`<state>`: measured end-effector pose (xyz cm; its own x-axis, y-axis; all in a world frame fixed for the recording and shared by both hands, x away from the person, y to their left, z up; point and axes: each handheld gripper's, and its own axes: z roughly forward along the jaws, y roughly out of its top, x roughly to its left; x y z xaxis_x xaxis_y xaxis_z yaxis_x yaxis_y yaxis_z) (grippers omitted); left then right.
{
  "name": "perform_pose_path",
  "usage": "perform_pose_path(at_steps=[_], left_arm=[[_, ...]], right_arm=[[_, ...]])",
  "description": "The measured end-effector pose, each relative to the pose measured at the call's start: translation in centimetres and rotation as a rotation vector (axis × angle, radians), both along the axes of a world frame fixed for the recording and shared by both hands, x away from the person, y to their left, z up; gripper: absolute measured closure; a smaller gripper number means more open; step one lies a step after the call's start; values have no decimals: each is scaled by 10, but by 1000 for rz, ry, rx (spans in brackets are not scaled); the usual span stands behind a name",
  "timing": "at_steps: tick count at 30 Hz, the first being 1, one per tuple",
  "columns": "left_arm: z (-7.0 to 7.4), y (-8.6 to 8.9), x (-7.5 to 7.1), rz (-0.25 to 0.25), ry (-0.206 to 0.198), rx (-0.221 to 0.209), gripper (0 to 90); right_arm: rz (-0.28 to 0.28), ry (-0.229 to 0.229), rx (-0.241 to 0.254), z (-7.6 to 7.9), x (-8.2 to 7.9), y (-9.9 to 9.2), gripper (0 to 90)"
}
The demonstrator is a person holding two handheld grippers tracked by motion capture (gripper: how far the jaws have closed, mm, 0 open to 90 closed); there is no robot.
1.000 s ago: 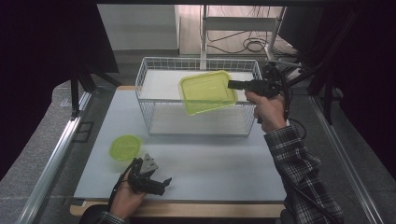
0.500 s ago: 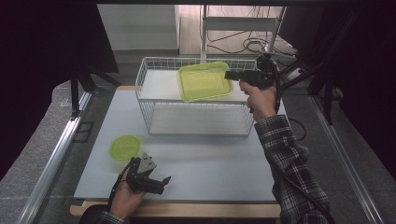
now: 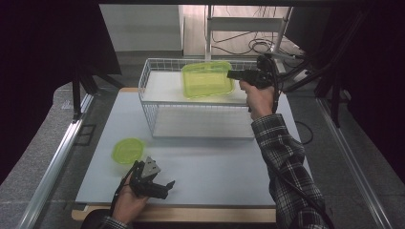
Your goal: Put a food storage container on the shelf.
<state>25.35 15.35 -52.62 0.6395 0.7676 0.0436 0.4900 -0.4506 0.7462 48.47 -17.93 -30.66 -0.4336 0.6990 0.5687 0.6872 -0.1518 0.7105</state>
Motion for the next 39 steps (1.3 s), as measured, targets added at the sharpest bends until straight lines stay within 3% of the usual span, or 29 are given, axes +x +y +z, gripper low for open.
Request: perform_pose_path(at_steps=[8, 21, 22, 26, 29, 39], left_arm=[[-1, -1, 0, -1, 5, 9, 8], [-3, -3, 0, -6, 12, 31, 9], [-3, -3, 0, -6, 10, 29, 9], [-3, -3, 0, -8, 7, 29, 9], [-2, -3, 0, -9, 4, 30, 9], [1, 0, -1, -13, -17, -25, 7]], right_arm=[[-1, -17, -64, -3, -4, 1, 773], [-13, -23, -122, -9, -3, 3, 712], [-20, -26, -146, -11, -2, 5, 686], [-17, -28, -154, -14, 1, 6, 625], [-24, -58, -218, -11, 2, 8, 534], [56, -113, -215, -2, -8, 5, 339]])
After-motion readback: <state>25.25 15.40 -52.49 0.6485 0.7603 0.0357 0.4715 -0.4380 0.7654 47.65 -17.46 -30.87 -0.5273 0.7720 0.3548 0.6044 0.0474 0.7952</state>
